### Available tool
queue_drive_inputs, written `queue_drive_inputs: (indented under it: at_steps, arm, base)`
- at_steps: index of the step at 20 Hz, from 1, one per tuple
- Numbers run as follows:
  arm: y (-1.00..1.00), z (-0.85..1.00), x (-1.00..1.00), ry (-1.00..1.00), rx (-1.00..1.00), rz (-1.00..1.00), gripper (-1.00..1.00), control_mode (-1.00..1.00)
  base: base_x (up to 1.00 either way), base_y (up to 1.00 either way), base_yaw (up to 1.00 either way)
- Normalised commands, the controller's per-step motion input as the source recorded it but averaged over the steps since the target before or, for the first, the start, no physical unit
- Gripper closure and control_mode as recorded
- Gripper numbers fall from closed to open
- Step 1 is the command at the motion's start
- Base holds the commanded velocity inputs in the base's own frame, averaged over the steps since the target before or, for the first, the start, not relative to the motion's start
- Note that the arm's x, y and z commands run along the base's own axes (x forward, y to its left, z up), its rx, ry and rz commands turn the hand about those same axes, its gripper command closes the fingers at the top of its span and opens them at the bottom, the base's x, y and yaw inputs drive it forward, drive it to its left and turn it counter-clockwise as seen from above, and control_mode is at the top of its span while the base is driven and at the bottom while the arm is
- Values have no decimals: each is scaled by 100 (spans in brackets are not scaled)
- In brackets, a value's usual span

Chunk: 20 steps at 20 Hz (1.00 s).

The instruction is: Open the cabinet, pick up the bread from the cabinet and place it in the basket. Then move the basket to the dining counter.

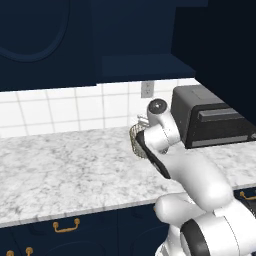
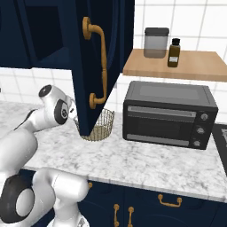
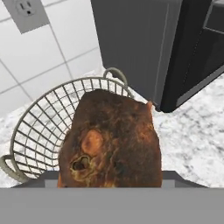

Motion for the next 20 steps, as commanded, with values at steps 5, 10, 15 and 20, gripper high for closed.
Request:
queue_drive_inputs:
  at_steps: [5, 10, 15, 20]
  arm:
    - [2, -73, 37, 1, 0, 0, 100, -100]
    - [1, -41, 46, -2, 0, 1, 100, -100]
    - [-6, 0, 63, -2, 0, 1, 100, -100]
    - [-2, -46, 41, 2, 0, 0, 100, -100]
  base:
    - [0, 0, 0]
    - [0, 0, 0]
    - [0, 0, 0]
    - [0, 0, 0]
